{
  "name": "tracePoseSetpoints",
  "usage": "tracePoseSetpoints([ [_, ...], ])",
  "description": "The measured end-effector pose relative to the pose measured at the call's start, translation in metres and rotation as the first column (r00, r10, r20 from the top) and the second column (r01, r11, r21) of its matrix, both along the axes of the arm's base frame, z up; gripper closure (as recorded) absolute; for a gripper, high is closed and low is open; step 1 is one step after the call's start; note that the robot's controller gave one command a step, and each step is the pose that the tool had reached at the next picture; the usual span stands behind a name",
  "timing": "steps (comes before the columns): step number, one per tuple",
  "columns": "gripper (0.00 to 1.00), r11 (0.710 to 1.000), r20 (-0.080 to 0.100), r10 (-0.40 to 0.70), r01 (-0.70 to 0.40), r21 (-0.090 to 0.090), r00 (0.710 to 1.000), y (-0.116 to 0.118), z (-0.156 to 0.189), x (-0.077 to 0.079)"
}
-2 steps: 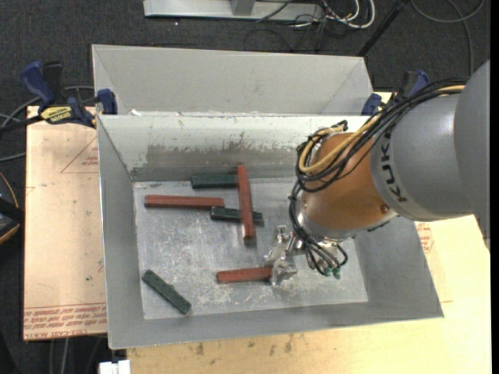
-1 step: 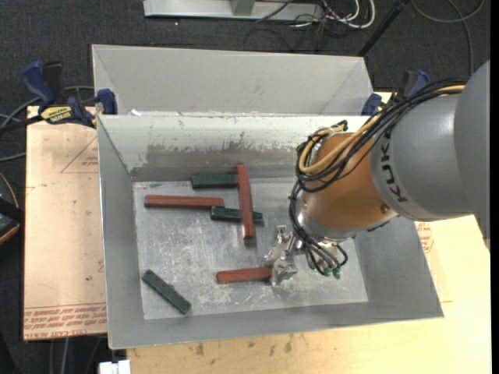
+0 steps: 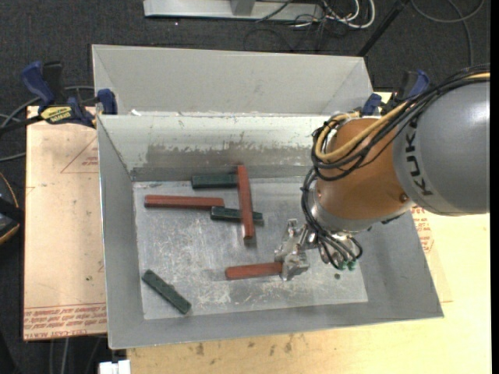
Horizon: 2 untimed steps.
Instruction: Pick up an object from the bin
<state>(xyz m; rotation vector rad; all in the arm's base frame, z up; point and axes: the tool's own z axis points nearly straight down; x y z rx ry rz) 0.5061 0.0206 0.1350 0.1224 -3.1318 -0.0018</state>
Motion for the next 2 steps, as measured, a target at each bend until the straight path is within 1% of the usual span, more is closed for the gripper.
tracePoseSetpoints([
  [1,1.00,1.000,0.010,0.021,-0.021,0.000,1.000,-0.0027,0.1075,-0.0031],
  [2,1.00,1.000,0.010,0.021,-0.021,0.000,1.000,-0.0027,0.1075,-0.0031],
])
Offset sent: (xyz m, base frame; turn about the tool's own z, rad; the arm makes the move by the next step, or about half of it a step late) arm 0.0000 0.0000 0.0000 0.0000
